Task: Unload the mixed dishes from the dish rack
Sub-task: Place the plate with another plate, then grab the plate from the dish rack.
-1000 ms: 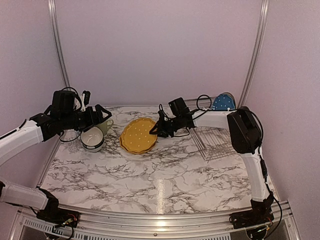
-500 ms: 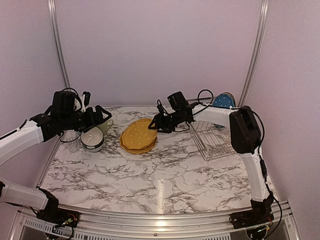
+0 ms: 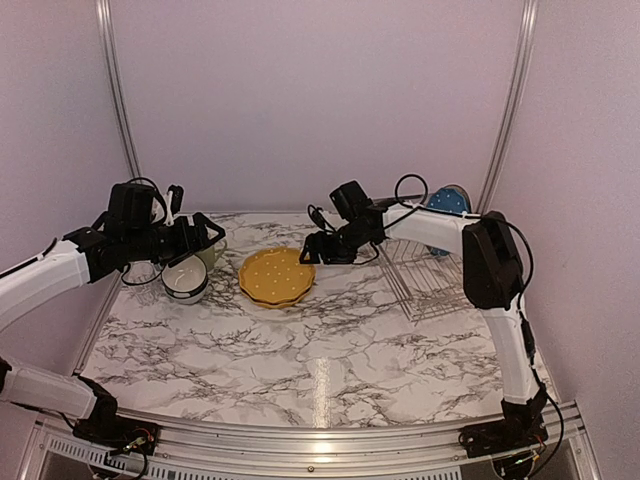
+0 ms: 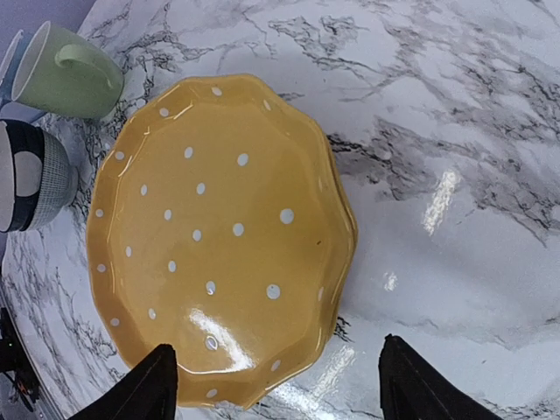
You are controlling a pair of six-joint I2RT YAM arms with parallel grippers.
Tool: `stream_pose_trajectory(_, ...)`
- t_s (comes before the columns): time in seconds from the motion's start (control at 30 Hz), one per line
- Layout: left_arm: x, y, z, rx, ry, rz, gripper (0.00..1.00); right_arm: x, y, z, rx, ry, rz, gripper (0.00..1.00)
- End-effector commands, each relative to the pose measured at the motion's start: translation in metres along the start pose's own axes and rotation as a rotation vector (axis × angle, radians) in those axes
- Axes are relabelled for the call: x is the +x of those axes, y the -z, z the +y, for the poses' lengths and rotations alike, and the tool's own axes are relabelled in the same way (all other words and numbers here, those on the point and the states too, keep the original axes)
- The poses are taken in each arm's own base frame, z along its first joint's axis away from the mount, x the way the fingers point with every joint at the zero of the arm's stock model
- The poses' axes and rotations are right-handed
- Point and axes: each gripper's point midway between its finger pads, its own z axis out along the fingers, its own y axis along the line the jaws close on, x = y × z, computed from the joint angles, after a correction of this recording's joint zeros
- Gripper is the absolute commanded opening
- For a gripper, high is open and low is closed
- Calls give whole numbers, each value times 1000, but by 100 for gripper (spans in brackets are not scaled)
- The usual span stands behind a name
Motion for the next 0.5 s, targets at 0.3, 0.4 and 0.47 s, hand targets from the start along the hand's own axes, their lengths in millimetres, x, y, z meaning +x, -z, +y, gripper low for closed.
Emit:
stream_pose_trajectory(0.3,8,-4,3,-7,-2,27,90,-58,137,-5,428,330,-228,84)
stream_pose_trajectory(0.4,8,-7,3,-7,-1,34,90,-62,174,-23,600,367,-278,89)
stream_pose_trajectory(0.47,9,-9,3,-5,2,38,90,-61,198,-39,731,386,-305,95)
